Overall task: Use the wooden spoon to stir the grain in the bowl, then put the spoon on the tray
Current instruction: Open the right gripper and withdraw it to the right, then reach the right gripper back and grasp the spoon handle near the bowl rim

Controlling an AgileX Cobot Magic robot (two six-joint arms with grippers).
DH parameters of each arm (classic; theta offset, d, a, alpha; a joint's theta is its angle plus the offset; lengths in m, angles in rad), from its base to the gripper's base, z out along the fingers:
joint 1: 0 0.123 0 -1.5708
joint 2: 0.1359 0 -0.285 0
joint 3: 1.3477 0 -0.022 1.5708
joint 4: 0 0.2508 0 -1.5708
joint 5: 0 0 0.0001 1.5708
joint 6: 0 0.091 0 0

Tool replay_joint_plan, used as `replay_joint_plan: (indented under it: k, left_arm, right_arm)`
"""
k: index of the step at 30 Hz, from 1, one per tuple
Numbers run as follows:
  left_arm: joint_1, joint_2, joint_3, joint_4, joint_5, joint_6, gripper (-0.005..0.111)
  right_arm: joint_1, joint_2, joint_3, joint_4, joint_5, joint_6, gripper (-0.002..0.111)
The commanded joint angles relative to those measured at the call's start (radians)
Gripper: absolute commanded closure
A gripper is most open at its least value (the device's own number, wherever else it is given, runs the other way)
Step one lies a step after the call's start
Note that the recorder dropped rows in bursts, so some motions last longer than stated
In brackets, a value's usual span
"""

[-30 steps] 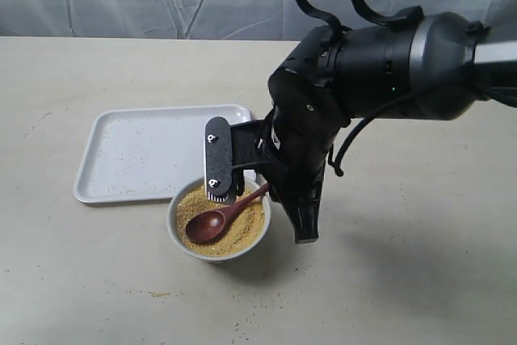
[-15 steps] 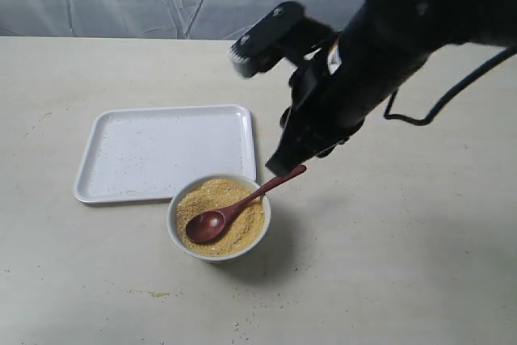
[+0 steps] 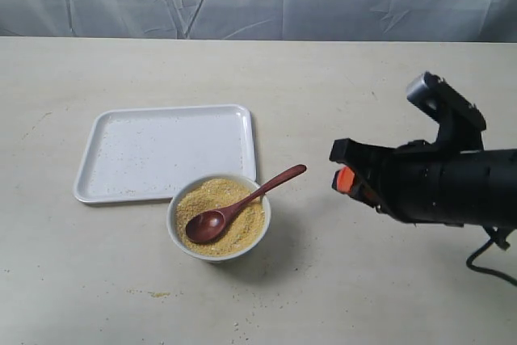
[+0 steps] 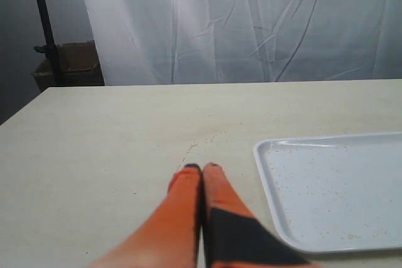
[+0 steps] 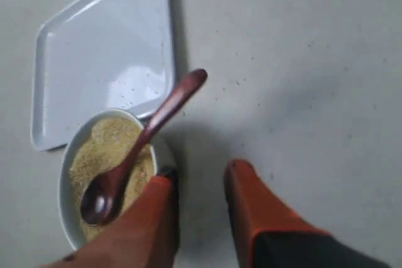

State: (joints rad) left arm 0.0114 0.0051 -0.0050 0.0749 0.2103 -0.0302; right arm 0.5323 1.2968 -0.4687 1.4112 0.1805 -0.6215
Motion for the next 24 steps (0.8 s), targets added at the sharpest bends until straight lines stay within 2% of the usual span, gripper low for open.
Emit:
replay_joint_plan:
  k: [1, 3, 9, 14, 15, 21, 24]
  left_arm:
    - [0.006, -0.005, 0.005, -0.003, -0.004, -0.003, 0.106]
    - [0.006, -0.005, 0.005, -0.003, -0.004, -0.003, 0.106]
    - [0.006, -0.005, 0.005, -0.003, -0.004, -0.003, 0.106]
    - [0.006, -0.005, 0.005, -0.003, -0.004, -0.003, 0.106]
    - [0.006, -0.005, 0.005, -0.003, -0.004, -0.003, 0.106]
    - [0.006, -0.005, 0.005, -0.003, -0.004, -0.003, 0.106]
    - [0.006, -0.005, 0.005, -0.003, -0.004, -0.003, 0.106]
  right_arm:
    - [0.005, 0.001, 0.04, 0.288, 0.131, -0.285, 0.08]
    - [0.005, 0.001, 0.049, 0.333, 0.208, -0.388, 0.08]
    - [0.013, 0.0, 0.053, 0.333, 0.243, -0.344, 0.08]
    - [0.026, -0.014, 0.042, 0.333, 0.182, -0.458, 0.08]
    - [0.026, -0.016, 0.029, 0.278, 0.14, -0.45, 0.08]
    - [0.026, -0.02, -0.047, -0.109, -0.088, -0.109, 0.08]
    - [0.026, -0.049, -0.062, -0.087, -0.284, -0.015, 0.08]
